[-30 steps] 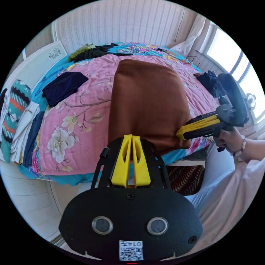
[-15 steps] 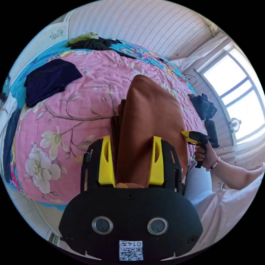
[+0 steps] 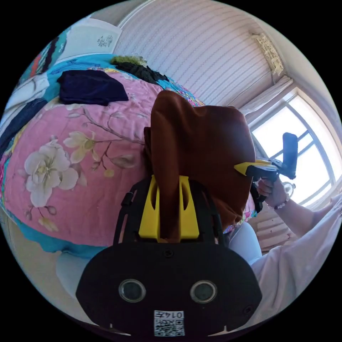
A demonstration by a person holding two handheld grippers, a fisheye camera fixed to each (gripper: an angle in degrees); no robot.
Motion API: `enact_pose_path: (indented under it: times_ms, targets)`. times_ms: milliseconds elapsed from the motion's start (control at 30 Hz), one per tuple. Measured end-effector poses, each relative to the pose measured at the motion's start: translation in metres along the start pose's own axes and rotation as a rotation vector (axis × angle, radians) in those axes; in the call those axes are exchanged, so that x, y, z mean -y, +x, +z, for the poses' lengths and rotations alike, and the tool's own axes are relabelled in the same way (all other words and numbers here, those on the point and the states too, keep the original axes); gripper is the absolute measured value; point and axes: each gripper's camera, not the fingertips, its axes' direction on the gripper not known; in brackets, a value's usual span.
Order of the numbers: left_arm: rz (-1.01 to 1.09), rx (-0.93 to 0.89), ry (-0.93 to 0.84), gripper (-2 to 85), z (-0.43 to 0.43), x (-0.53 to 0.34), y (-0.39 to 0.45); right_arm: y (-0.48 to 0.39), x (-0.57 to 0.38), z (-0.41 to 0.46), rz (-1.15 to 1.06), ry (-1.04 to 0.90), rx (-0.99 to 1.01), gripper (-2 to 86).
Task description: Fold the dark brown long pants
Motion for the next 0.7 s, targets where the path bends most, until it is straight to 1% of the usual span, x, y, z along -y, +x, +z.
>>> enact_pose_path:
  times_ms: [33,67,133,167,200,233,267,333,367,433,467,533,567,600,633,667,700]
  targets:
    - [-0.048,-0.002,0.068,7.2,-0.008,-0.007,-0.001,-0.016,0.021,-0.005,-0.119,-0.009,-0.019,7.4]
    - [-0.063,0.0,0.105,7.0,-0.012,-0.01,-0.001,-0.022,0.03,-0.008,-0.172,-0.007,-0.021,7.3]
    - [-0.107,0.03,0.238,6.7,-0.032,-0.012,0.007,-0.038,0.067,-0.024,-0.326,0.026,0.002,7.3]
    - [-0.112,0.045,0.268,6.7,-0.037,-0.01,0.01,-0.039,0.075,-0.028,-0.351,0.042,0.015,7.3]
    - [-0.111,0.084,0.339,6.6,-0.049,-0.004,0.018,-0.038,0.092,-0.038,-0.392,0.081,0.043,7.3]
    - [-0.089,0.138,0.414,6.5,-0.062,0.007,0.026,-0.031,0.11,-0.05,-0.406,0.13,0.079,7.3]
    - [-0.073,0.165,0.45,6.5,-0.069,0.014,0.031,-0.025,0.12,-0.056,-0.399,0.155,0.109,7.3]
    - [0.01,0.293,0.539,6.6,-0.089,0.057,0.053,0.021,0.163,-0.074,-0.302,0.264,0.251,7.5]
    - [0.028,0.325,0.543,6.6,-0.091,0.073,0.057,0.037,0.176,-0.076,-0.259,0.277,0.289,7.6]
    - [0.054,0.434,0.481,7.2,-0.083,0.146,0.065,0.111,0.226,-0.064,-0.034,0.289,0.376,8.3]
    - [0.051,0.456,0.452,7.5,-0.075,0.165,0.064,0.129,0.238,-0.056,0.029,0.281,0.378,8.6]
    - [0.035,0.575,0.288,8.7,-0.029,0.232,0.047,0.19,0.271,-0.011,0.295,0.183,0.306,10.8]
    - [0.023,0.616,0.242,8.9,-0.014,0.244,0.04,0.201,0.274,0.002,0.362,0.147,0.273,11.4]
    - [-0.03,0.673,0.132,9.3,0.016,0.261,0.025,0.218,0.273,0.028,0.478,0.032,0.208,11.8]
    - [-0.054,0.712,0.033,8.8,0.047,0.268,0.011,0.223,0.266,0.05,0.509,-0.06,0.212,11.7]
    - [-0.055,0.707,-0.026,8.6,0.063,0.269,0.005,0.223,0.26,0.058,0.507,-0.063,0.234,11.2]
    - [-0.056,0.693,-0.14,8.3,0.093,0.267,-0.007,0.22,0.246,0.068,0.488,-0.039,0.286,10.0]
